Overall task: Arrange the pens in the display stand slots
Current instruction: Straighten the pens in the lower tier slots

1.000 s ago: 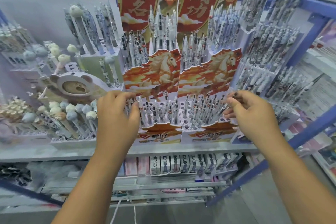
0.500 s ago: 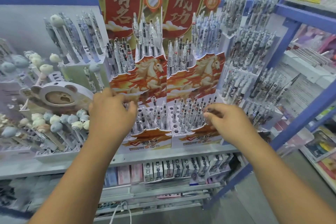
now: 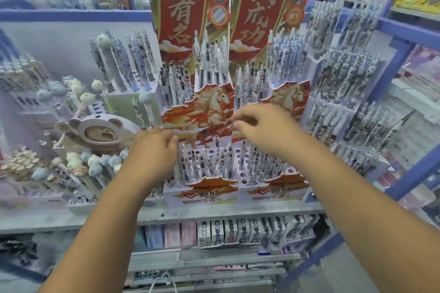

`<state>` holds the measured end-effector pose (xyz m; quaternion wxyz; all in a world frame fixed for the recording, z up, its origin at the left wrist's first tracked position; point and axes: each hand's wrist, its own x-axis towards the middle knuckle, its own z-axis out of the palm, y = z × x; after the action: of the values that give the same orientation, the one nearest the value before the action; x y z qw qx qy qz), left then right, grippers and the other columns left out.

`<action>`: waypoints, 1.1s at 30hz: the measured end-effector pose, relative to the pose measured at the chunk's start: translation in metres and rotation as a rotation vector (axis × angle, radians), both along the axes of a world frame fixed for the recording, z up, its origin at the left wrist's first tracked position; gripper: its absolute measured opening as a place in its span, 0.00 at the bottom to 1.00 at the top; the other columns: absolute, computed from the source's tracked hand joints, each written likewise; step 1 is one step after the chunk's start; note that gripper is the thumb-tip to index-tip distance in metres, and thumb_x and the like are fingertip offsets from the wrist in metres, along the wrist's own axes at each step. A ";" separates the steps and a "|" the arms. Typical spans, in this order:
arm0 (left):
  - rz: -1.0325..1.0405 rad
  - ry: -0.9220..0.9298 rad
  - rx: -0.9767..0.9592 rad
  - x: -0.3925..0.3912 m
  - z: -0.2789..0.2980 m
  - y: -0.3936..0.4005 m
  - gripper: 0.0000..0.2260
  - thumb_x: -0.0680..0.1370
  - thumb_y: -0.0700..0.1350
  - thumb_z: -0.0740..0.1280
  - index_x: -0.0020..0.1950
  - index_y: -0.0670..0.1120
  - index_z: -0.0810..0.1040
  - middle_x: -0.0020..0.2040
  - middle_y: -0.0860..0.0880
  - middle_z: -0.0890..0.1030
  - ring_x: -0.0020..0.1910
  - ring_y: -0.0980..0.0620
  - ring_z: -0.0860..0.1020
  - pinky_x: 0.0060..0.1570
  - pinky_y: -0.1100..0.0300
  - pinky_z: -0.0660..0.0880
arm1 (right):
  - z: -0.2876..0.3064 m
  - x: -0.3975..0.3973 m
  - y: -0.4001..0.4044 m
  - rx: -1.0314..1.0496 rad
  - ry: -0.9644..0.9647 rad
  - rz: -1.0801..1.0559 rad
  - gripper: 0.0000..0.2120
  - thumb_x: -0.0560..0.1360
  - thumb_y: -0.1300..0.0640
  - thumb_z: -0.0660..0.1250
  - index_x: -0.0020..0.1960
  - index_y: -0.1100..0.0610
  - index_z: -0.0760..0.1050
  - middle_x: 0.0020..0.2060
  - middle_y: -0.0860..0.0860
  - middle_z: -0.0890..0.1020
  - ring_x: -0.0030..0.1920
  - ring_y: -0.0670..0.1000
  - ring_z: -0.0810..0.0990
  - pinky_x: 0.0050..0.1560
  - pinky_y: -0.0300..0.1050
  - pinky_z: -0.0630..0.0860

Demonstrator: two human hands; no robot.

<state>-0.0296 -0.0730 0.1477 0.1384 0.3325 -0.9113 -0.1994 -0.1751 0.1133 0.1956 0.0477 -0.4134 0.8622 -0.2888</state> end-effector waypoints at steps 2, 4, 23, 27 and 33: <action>-0.024 0.093 0.046 0.009 0.002 -0.005 0.14 0.85 0.44 0.59 0.68 0.49 0.79 0.67 0.46 0.78 0.64 0.44 0.74 0.62 0.52 0.71 | -0.004 -0.008 -0.034 0.187 0.028 0.085 0.14 0.82 0.52 0.65 0.66 0.50 0.79 0.60 0.47 0.82 0.50 0.45 0.79 0.48 0.40 0.75; -0.063 0.112 0.027 0.019 -0.001 -0.008 0.14 0.84 0.42 0.61 0.66 0.49 0.80 0.60 0.49 0.78 0.58 0.47 0.75 0.56 0.55 0.70 | -0.009 -0.012 -0.057 0.308 0.032 0.159 0.15 0.82 0.53 0.66 0.67 0.52 0.79 0.63 0.49 0.81 0.52 0.48 0.77 0.50 0.42 0.72; -0.039 0.232 -0.010 0.025 -0.013 -0.009 0.13 0.83 0.43 0.63 0.65 0.46 0.80 0.61 0.46 0.81 0.63 0.47 0.75 0.63 0.51 0.70 | 0.036 0.022 0.036 -0.149 0.235 -0.007 0.07 0.82 0.55 0.66 0.58 0.49 0.80 0.40 0.45 0.83 0.34 0.42 0.81 0.33 0.36 0.75; 0.016 0.247 0.040 0.021 -0.007 -0.004 0.14 0.83 0.44 0.62 0.67 0.47 0.79 0.62 0.47 0.81 0.54 0.50 0.76 0.58 0.50 0.74 | 0.004 0.023 0.037 0.030 0.228 0.058 0.10 0.83 0.56 0.65 0.62 0.52 0.80 0.48 0.44 0.82 0.43 0.41 0.78 0.49 0.35 0.75; 0.051 0.349 0.057 0.036 -0.011 -0.004 0.11 0.82 0.44 0.65 0.63 0.46 0.82 0.55 0.50 0.81 0.53 0.49 0.78 0.56 0.52 0.75 | -0.029 0.019 0.025 0.183 0.223 0.128 0.10 0.84 0.59 0.61 0.59 0.60 0.80 0.53 0.54 0.82 0.55 0.56 0.77 0.57 0.53 0.74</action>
<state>0.0062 -0.0774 0.1371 0.2902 0.3198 -0.8586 -0.2763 -0.1556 0.1379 0.1662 0.0074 -0.4908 0.8568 -0.1578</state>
